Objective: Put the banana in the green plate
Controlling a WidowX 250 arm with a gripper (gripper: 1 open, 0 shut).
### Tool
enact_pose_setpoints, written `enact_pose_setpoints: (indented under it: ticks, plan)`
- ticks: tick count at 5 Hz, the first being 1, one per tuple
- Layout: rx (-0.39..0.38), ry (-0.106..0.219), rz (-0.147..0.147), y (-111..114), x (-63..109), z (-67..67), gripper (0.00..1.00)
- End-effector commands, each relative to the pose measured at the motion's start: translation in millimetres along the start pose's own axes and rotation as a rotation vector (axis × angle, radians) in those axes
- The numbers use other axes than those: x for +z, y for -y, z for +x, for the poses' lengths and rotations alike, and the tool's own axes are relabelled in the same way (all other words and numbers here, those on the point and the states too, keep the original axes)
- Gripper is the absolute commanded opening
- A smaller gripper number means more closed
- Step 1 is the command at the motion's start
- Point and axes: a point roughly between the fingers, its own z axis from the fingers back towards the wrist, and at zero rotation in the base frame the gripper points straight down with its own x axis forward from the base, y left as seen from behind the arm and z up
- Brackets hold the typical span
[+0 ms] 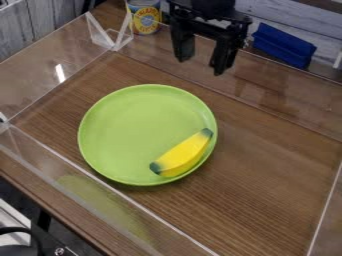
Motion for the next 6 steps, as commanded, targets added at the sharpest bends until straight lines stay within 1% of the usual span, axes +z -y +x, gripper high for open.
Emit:
enact_pose_setpoints:
  ticks: [1, 6]
  plan:
    - [-0.012, 0.04, 0.001, 2.2, 9.4, 2.0, 1.0]
    - [-0.028, 0.059, 0.002, -2.2, 8.6, 2.4, 1.0]
